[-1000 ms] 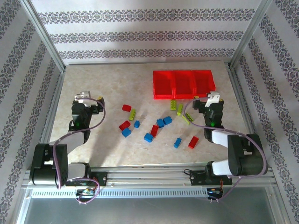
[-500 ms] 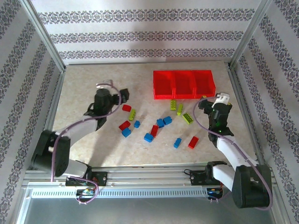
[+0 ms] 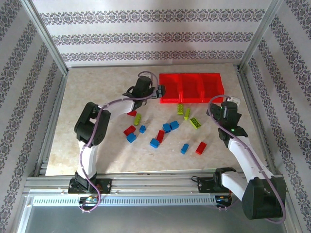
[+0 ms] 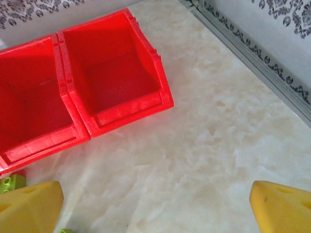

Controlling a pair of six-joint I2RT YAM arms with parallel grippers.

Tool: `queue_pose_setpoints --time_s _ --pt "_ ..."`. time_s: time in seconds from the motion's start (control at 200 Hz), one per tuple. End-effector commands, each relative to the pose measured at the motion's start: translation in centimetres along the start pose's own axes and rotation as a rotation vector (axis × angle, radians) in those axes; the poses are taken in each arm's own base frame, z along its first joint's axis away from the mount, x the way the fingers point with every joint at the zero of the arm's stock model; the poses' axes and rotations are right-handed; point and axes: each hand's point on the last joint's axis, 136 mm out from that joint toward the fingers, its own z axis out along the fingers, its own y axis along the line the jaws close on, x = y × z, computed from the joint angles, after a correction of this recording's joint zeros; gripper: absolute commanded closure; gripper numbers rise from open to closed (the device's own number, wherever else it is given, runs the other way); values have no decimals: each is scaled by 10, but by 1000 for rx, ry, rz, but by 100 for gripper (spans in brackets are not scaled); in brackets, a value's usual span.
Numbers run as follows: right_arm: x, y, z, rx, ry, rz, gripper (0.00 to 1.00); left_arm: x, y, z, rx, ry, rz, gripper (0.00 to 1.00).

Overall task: Sort the legos into containers by color
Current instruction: Move the container to the top-center of the table.

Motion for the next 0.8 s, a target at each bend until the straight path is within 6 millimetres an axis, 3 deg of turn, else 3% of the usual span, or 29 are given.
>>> queue_pose_setpoints --time_s 0.0,0.32,0.395,0.49,0.635,0.795 --pt "3 -3 -8 27 34 18 2 11 -11 8 -17 68 32 0" --pt "1 -4 -16 29 16 12 2 18 3 40 -137 122 96 1" --pt "-2 -3 -18 26 12 3 2 19 6 46 -156 129 113 9" --pt "-3 -2 -21 28 14 -8 2 21 9 52 -168 137 120 30" --pt "-2 -3 -25 30 20 -14 2 29 19 54 -211 152 118 53" --pt "1 -3 -27 26 27 -8 2 31 35 44 -276 149 116 66"
